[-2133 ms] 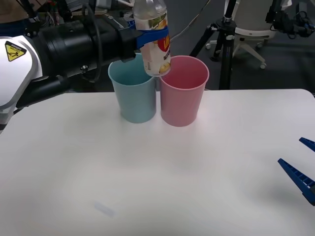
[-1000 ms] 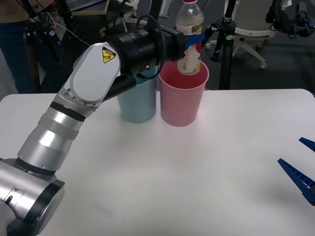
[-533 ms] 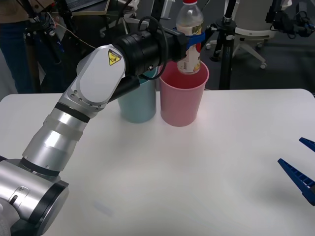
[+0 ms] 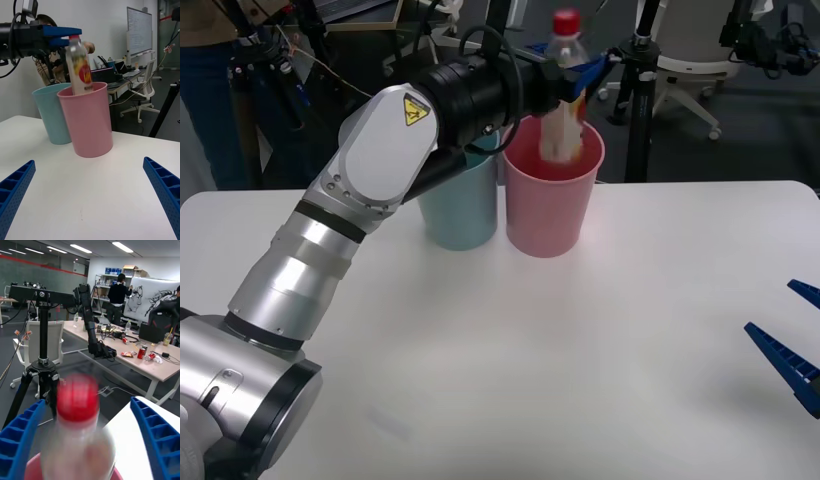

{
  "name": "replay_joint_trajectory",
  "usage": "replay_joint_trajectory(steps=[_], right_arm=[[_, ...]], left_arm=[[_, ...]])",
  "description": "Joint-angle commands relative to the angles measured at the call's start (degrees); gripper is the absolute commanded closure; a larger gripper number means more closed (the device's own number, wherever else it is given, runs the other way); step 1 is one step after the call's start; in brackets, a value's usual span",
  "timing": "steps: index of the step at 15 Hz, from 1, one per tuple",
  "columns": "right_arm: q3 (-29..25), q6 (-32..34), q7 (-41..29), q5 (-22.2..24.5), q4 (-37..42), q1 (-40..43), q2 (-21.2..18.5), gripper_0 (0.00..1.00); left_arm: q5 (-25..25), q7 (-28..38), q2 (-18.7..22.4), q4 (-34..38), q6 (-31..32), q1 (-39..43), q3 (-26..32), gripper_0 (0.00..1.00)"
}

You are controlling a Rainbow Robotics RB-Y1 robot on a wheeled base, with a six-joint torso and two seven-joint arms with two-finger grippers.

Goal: Grasp the object on the table and drop it into the matching bin: aluminum can to the light blue bin, PET bottle to the pink bin.

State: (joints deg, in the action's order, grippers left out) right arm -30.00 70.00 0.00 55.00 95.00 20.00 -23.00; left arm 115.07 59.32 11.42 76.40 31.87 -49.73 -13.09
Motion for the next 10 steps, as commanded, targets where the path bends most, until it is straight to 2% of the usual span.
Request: replay_joint_trajectory(steps=[1, 10], right_arm=[[0.00, 0.00, 0.00, 0.00, 0.00, 0.00, 0.00, 0.00], [0.00, 0.00, 0.00, 0.00, 0.00, 0.00, 0.00, 0.00]], left_arm=[[-0.37, 0.01, 0.00, -0.02, -0.32, -0.01, -0.09, 0.00], [-2.04, -0.34, 0.09, -0.02, -0.32, -0.01, 0.00, 0.00]])
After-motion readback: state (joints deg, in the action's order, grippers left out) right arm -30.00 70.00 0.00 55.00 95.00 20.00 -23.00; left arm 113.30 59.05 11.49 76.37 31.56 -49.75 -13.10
